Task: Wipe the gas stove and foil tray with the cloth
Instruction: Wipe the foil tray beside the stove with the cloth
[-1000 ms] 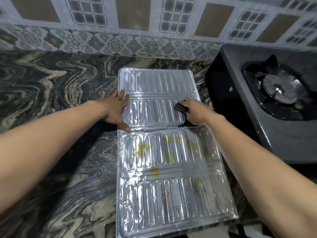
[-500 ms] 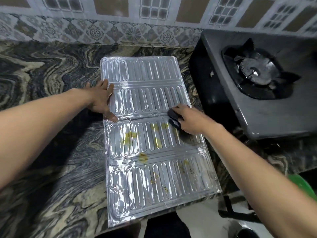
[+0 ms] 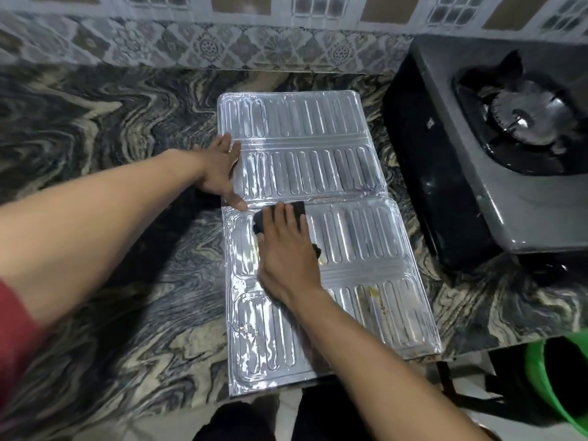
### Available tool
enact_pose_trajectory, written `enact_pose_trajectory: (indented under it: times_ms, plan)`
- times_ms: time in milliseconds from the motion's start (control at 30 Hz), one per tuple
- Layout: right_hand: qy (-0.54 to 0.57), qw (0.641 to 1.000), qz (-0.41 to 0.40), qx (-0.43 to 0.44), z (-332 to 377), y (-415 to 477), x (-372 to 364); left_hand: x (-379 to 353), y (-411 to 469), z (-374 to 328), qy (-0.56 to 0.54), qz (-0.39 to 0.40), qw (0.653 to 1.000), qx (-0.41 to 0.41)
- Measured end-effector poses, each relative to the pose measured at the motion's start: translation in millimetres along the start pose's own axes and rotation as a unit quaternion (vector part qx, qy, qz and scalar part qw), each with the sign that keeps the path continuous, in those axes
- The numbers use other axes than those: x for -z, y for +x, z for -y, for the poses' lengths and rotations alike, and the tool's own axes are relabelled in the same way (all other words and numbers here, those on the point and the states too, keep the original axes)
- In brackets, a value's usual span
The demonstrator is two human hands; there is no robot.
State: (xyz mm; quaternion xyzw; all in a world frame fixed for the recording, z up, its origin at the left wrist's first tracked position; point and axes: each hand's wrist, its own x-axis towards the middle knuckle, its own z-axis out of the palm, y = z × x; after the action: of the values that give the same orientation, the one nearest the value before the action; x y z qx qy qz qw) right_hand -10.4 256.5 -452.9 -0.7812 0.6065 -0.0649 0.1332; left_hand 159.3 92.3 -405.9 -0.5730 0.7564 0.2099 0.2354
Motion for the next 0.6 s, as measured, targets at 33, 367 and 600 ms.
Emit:
enact_pose_trajectory:
  times_ms: [33,367,600]
  plan:
    - [0.005,0.999,0.010,0.031,14,-2,-3,0,1,1,0.002,0.001,1.000,0.000]
    - [0.001,0.987,0.042,0.152,-17,-23,14,-4,1,2,0.006,-0.003,1.000,0.002]
    - [-0.005,0.998,0.019,-0.057,-125,-39,46,-5,-6,-3,-0.008,-0.013,1.000,0.026]
